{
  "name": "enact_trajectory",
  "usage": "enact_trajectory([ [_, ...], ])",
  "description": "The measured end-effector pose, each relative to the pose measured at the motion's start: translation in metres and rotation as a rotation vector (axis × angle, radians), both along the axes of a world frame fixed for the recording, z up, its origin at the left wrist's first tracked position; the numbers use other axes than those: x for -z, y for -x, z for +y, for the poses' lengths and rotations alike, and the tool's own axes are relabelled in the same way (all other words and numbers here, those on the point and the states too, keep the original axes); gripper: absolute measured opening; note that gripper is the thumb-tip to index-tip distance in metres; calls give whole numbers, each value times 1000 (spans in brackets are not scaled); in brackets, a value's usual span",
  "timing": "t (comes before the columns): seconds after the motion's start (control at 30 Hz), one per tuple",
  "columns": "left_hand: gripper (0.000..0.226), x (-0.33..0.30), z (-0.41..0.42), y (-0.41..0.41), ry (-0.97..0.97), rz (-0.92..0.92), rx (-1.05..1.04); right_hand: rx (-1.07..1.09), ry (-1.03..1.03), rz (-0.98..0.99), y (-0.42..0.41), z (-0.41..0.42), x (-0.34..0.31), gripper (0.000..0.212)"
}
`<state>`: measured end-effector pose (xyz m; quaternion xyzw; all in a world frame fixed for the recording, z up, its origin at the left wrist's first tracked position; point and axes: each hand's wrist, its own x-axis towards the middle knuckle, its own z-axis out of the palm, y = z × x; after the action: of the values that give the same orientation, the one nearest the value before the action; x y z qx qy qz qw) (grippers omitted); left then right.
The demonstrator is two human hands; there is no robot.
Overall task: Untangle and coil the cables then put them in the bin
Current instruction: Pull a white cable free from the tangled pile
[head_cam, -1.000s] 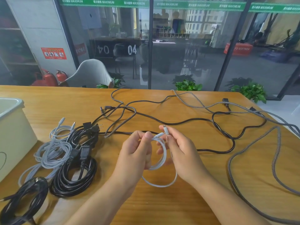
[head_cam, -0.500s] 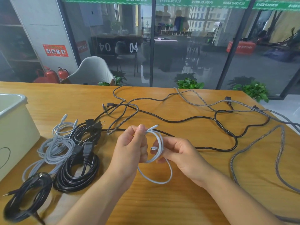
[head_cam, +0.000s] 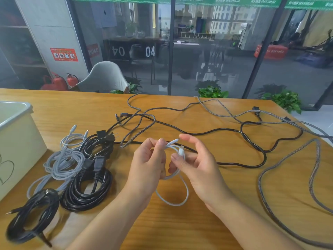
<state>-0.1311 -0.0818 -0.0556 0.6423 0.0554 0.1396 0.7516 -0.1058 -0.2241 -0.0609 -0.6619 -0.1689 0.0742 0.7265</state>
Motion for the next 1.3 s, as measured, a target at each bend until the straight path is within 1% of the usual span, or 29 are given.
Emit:
enact_trajectory([
  [0.13, 24, 0, -2, -1, 37, 2, 18, 236, 137, -253, 3, -2, 5, 24],
  [0.2, 24, 0, -1, -1, 38, -1, 15, 347, 213, -398, 4, -3, 5, 13],
  [0.23, 24, 1, 0, -2, 37, 1, 6, 394, 220, -434, 4, -3, 3, 10],
  [0.27, 24, 1, 3, -2, 37, 8, -5, 423, 191, -426, 3, -4, 0, 8],
  [0.33, 24, 2, 8, -4, 40, 30, -26, 395, 1, -285, -3, -9, -10, 8],
  [0.4, 23, 2, 11, -4, 44, 39, -25, 301, -219, -77, -10, -13, -16, 13],
  [0.5, 25, 3, 8, -3, 21, 31, 6, 228, -452, 212, -20, -19, -19, 14],
  [0.57, 27, 3, 6, -2, 11, 44, 26, 301, -536, 284, -30, -30, -22, 18],
  [0.6, 28, 3, 6, -1, 25, 49, 37, 366, -530, 277, -35, -37, -24, 20],
  [0.63, 28, 2, 6, -1, 52, 47, 54, 433, -480, 249, -41, -43, -25, 22],
  [0.7, 27, -2, 3, 0, 87, 31, 104, 530, -317, 144, -48, -52, -22, 23],
  [0.77, 24, -4, -3, 1, 87, 11, 138, 573, -146, -29, -51, -54, -18, 25],
  [0.8, 23, -4, -5, 2, 92, 8, 146, 570, -23, -158, -50, -55, -18, 25],
  [0.87, 22, -4, -1, 3, 101, 14, 152, 495, 263, -410, -45, -53, -16, 27],
  [0.9, 21, -4, 4, 3, 106, 21, 152, 427, 373, -471, -42, -51, -12, 30],
  [1.03, 18, -4, 19, 0, 141, 34, 140, 157, 650, -497, -36, -36, 8, 39],
  [1.1, 17, -4, 20, -1, 163, 28, 151, 81, 679, -442, -36, -32, 13, 35],
  [1.13, 17, -4, 19, -1, 176, 24, 160, 69, 643, -385, -35, -31, 13, 27],
  [1.2, 19, -5, 17, 0, 201, 17, 184, 39, 514, -247, -33, -29, 13, 9],
  [1.23, 18, -6, 15, 1, 212, 15, 196, 16, 440, -185, -32, -28, 13, 6],
  [1.3, 18, -6, 14, 1, 224, 18, 208, -18, 290, -60, -29, -23, 11, 8],
])
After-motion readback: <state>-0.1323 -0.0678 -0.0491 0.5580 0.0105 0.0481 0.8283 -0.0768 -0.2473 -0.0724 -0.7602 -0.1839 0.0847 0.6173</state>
